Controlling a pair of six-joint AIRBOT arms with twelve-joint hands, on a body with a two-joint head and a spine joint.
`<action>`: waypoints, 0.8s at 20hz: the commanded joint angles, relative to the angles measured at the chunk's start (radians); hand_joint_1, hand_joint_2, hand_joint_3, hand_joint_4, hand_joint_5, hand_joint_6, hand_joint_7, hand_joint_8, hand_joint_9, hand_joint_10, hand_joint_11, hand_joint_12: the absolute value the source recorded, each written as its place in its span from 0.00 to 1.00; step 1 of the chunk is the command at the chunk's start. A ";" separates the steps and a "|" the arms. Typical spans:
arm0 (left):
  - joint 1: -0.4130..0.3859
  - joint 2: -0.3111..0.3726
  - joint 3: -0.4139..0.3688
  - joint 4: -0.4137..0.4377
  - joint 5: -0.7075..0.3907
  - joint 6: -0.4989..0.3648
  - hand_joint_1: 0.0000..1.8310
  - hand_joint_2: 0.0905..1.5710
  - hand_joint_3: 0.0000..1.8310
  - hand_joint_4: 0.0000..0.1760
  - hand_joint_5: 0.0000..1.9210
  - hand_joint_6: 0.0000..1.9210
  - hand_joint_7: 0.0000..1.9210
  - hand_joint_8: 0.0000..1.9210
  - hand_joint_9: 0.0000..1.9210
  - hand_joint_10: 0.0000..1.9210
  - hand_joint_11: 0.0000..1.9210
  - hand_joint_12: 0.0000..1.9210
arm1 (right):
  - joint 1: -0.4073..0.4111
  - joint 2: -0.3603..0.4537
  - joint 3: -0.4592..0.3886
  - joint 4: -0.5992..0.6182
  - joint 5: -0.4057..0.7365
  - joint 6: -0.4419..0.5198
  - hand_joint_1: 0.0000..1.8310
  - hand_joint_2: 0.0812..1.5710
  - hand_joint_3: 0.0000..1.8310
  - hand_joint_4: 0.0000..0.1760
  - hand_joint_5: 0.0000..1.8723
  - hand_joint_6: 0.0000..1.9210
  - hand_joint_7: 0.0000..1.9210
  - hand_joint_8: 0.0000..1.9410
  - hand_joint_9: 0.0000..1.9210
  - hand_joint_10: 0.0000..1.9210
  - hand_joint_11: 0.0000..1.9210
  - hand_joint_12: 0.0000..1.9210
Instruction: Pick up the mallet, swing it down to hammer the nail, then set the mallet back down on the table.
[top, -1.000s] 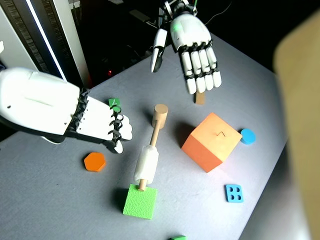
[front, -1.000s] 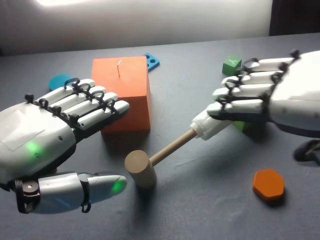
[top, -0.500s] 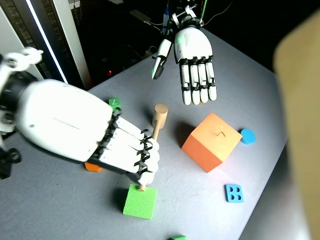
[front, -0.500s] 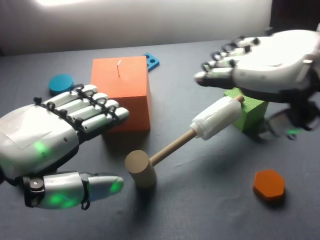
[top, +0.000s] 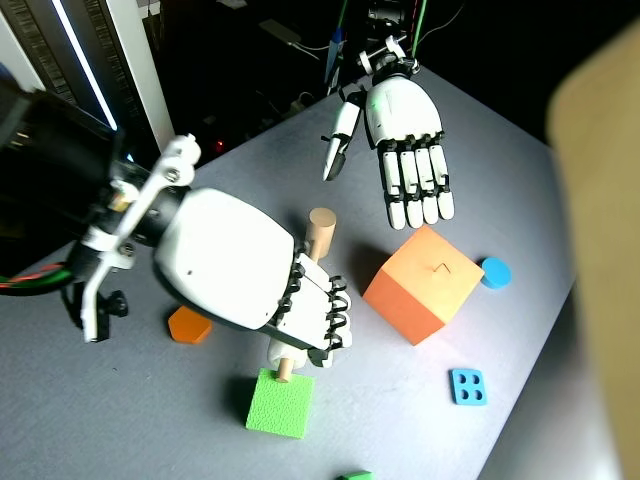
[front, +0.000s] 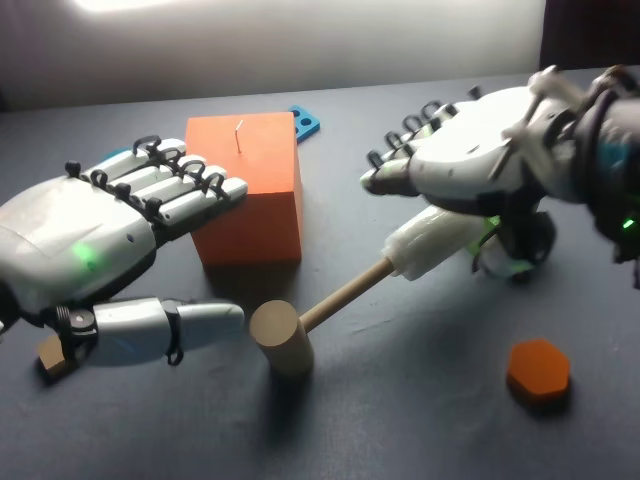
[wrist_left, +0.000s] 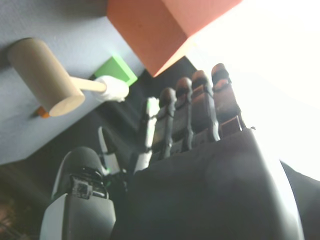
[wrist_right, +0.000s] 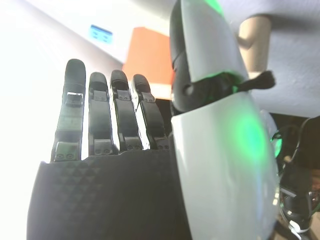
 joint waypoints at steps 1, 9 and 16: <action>-0.011 -0.004 0.006 -0.002 -0.107 -0.009 0.00 0.75 0.00 0.00 0.07 0.00 0.07 0.00 0.06 0.00 0.00 0.09 | 0.007 -0.001 0.011 -0.078 0.054 0.018 0.70 0.59 0.00 0.00 0.08 0.00 0.06 0.00 0.05 0.00 0.00 0.36; -0.022 -0.067 0.056 -0.003 -0.109 -0.036 0.00 0.75 0.00 0.00 0.07 0.00 0.07 0.00 0.05 0.00 0.00 0.08 | -0.056 -0.103 0.120 -0.084 0.074 0.035 0.72 0.60 0.00 0.00 0.09 0.00 0.08 0.00 0.07 0.00 0.00 0.40; -0.018 -0.070 0.072 -0.006 -0.109 -0.036 0.00 0.75 0.00 0.00 0.07 0.00 0.08 0.00 0.06 0.00 0.00 0.09 | -0.105 -0.176 0.223 -0.083 0.134 0.055 0.71 0.61 0.00 0.00 0.10 0.00 0.09 0.00 0.08 0.00 0.00 0.40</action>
